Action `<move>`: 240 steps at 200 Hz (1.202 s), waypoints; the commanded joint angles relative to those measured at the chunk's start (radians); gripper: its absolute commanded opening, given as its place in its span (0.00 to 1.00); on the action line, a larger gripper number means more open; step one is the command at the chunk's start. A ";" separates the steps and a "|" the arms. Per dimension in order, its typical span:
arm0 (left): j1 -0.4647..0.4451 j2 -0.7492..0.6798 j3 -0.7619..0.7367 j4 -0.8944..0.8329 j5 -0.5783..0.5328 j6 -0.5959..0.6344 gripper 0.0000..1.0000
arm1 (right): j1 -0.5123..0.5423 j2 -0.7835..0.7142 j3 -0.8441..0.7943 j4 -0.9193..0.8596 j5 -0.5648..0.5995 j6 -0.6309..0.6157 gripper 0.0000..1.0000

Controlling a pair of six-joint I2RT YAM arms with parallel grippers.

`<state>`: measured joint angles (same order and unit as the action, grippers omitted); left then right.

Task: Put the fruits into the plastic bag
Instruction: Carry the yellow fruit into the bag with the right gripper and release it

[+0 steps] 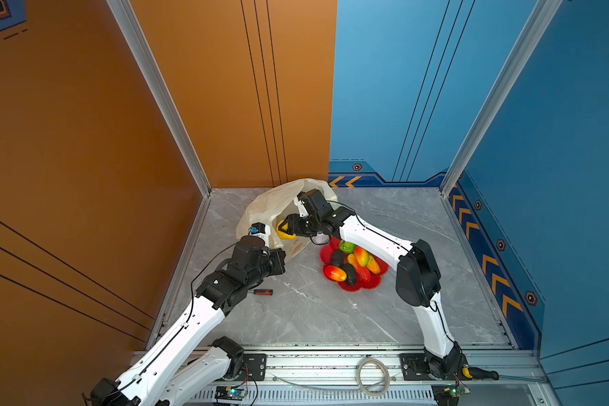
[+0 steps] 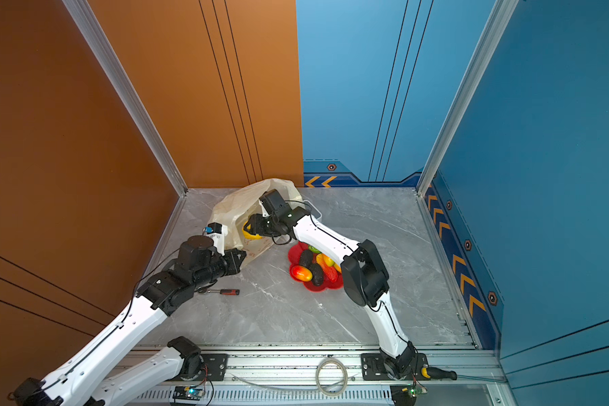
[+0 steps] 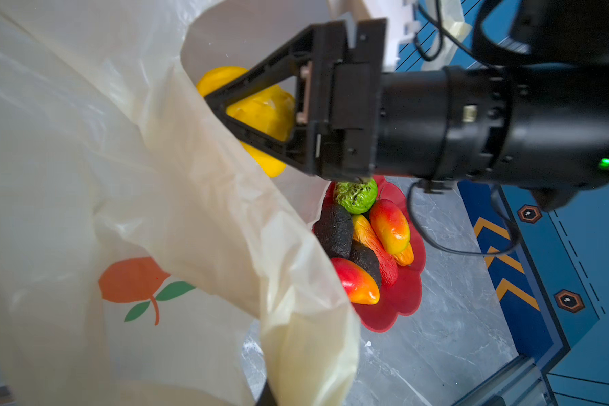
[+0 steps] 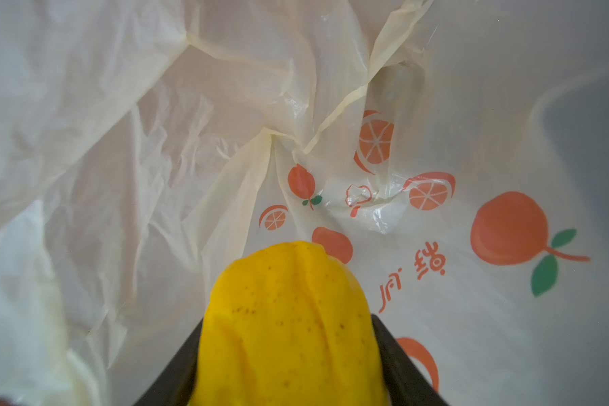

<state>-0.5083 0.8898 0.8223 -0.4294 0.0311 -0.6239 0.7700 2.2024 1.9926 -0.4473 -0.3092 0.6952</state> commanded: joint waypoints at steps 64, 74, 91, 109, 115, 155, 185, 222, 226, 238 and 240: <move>-0.046 0.029 -0.038 0.062 0.010 -0.037 0.00 | -0.004 0.156 0.124 -0.126 0.025 -0.009 0.59; -0.049 0.031 -0.039 0.065 0.010 -0.039 0.00 | -0.006 0.160 0.124 -0.126 0.017 -0.006 0.61; -0.050 0.032 -0.041 0.071 0.010 -0.042 0.00 | -0.009 0.160 0.125 -0.126 0.010 -0.003 0.64; -0.050 0.034 -0.042 0.077 0.012 -0.047 0.00 | -0.011 0.155 0.132 -0.126 0.003 -0.004 0.68; -0.050 0.035 -0.042 0.078 0.012 -0.049 0.00 | -0.011 0.153 0.135 -0.126 0.000 -0.004 0.70; -0.050 0.028 -0.046 0.089 0.011 -0.062 0.00 | -0.017 0.127 0.153 -0.126 -0.007 -0.010 1.00; -0.047 0.018 -0.057 0.093 0.007 -0.071 0.00 | -0.016 0.089 0.154 -0.126 -0.009 -0.011 1.00; -0.032 0.008 -0.075 0.111 0.018 -0.093 0.00 | -0.009 0.019 0.135 -0.126 -0.001 -0.018 1.00; -0.030 0.007 -0.077 0.113 0.019 -0.095 0.00 | -0.009 0.010 0.131 -0.126 0.000 -0.018 1.00; -0.026 0.008 -0.079 0.118 0.024 -0.100 0.00 | -0.009 -0.018 0.114 -0.126 0.002 -0.017 1.00; -0.026 0.008 -0.080 0.118 0.024 -0.102 0.00 | -0.009 -0.022 0.112 -0.126 0.004 -0.018 1.00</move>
<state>-0.5442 0.9108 0.7612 -0.3443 0.0338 -0.7055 0.7593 2.3032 2.1189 -0.5579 -0.3107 0.6918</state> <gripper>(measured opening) 0.045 0.995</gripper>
